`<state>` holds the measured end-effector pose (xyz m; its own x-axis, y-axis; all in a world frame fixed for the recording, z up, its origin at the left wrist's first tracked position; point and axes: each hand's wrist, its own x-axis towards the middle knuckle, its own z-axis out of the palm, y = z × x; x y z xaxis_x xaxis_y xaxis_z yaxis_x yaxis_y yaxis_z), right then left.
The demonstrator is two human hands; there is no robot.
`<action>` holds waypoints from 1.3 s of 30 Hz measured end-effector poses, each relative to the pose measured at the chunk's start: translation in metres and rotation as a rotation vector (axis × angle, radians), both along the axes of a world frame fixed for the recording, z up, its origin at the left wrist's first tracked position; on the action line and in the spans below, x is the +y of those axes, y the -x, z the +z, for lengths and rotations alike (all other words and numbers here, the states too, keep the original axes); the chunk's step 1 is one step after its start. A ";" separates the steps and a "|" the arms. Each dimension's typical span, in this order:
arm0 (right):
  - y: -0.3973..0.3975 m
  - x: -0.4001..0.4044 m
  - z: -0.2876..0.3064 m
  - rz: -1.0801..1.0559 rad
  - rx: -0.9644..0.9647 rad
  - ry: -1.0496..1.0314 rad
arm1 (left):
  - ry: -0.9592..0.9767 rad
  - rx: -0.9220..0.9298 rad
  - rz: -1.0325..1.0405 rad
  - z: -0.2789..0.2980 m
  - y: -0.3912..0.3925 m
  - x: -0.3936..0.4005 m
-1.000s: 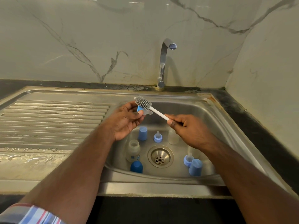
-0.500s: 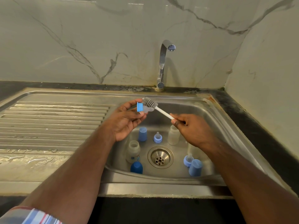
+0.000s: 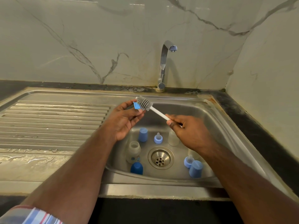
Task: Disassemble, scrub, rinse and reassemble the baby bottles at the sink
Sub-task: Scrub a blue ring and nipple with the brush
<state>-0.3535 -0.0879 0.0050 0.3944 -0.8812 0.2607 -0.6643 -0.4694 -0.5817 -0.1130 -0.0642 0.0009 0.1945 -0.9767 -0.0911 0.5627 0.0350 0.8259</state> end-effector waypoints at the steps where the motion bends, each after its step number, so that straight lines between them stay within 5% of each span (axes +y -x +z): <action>1: 0.001 -0.002 0.000 -0.018 0.007 0.001 | 0.000 0.001 0.000 0.000 0.000 0.000; 39: 0.000 -0.006 0.003 -0.083 -0.007 0.024 | -0.054 -0.100 -0.001 0.004 0.006 0.005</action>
